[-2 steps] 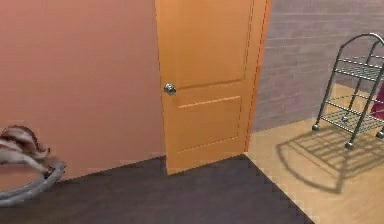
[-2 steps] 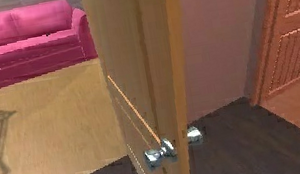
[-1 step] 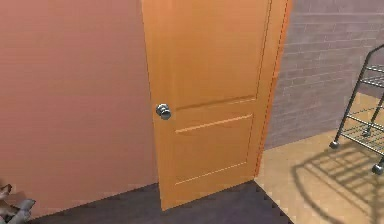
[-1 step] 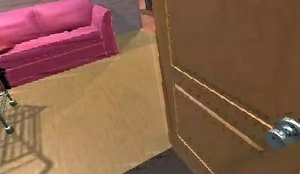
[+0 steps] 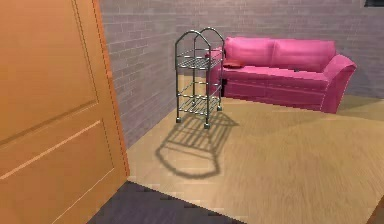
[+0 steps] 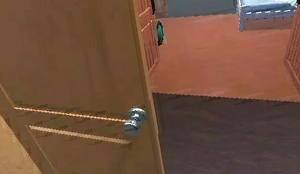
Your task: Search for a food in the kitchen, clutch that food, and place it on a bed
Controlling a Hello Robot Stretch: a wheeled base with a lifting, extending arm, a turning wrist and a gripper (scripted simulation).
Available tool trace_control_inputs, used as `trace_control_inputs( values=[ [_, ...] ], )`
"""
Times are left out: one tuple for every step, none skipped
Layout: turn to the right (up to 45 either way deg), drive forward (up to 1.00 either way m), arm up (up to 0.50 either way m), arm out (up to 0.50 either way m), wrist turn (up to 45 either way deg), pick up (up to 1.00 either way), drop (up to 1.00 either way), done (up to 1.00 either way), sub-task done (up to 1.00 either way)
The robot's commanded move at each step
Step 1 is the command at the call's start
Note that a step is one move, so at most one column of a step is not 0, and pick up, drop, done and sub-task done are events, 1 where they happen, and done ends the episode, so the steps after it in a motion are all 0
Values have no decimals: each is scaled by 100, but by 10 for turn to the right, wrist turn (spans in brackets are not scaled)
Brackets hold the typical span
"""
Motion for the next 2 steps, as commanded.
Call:
trace_control_inputs(
  values=[
    [180,0,0,0,0,0,0,0,0],
    [0,50,0,0,0,0,0,0,0]
  ],
)
